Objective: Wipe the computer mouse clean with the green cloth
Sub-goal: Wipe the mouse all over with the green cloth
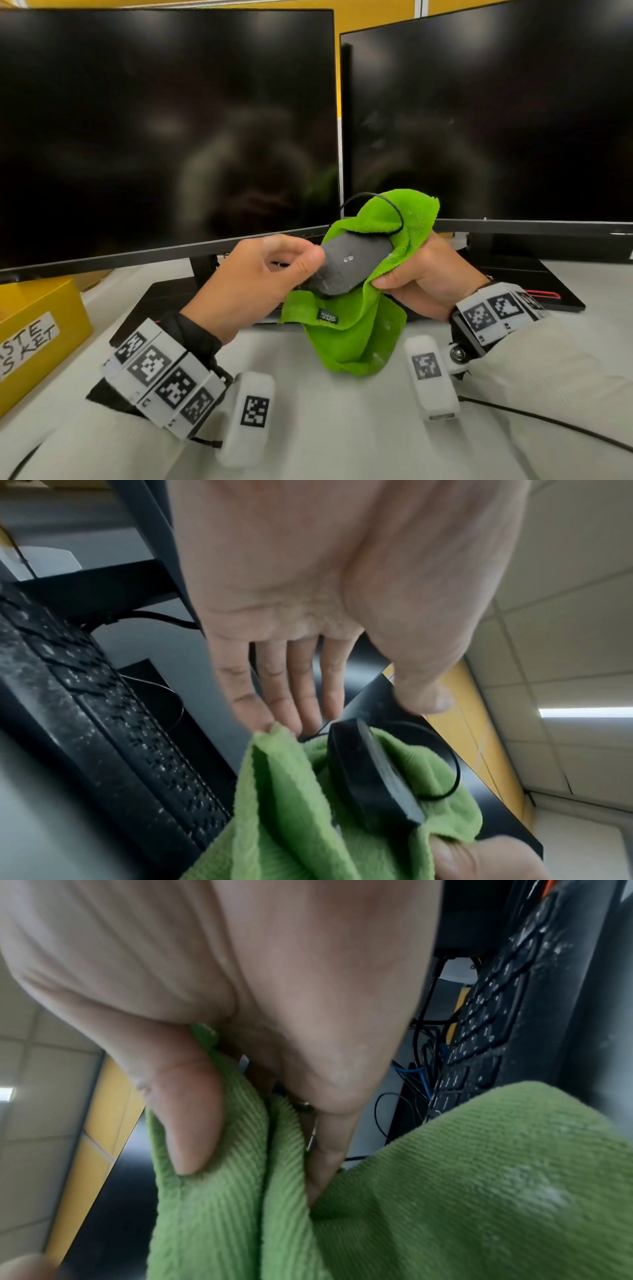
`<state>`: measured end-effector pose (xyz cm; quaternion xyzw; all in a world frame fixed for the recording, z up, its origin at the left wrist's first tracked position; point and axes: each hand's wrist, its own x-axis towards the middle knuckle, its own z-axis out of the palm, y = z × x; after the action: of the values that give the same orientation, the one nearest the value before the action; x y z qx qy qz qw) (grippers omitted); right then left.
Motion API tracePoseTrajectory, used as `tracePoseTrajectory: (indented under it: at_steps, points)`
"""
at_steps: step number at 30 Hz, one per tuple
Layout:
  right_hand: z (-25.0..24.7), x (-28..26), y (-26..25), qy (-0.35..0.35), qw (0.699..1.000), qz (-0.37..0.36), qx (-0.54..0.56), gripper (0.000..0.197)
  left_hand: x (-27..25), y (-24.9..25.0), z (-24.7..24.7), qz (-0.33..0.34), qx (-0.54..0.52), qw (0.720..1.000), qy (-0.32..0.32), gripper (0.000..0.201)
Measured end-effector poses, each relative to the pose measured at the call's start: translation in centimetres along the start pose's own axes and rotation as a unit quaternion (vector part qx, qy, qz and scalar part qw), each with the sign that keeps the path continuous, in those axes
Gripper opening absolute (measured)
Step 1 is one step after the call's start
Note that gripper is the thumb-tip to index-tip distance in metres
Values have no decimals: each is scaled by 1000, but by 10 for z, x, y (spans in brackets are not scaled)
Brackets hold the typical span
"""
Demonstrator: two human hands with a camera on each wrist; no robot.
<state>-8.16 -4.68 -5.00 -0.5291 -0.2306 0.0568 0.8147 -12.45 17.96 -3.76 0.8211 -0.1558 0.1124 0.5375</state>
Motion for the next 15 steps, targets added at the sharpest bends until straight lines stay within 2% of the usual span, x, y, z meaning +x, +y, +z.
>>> tracePoseTrajectory:
  at_steps: [4,6,11,13,15]
  points:
    - [6,-1,3,-58,998,16,-27,77,1,-4,7,-17,1,999,-32,53]
    - [8,0,5,-68,997,19,-38,76,1,-5,7,-19,4,999,-42,47]
    - [5,4,6,-2,1000,1,-14,62,1,-6,4,-80,-82,993,-22,27]
    - [4,4,4,25,1000,-6,5,64,1,-7,4,-103,-125,987,-2,25]
    - [5,2,2,23,1000,0,10,68,1,-5,6,-113,-152,982,14,26]
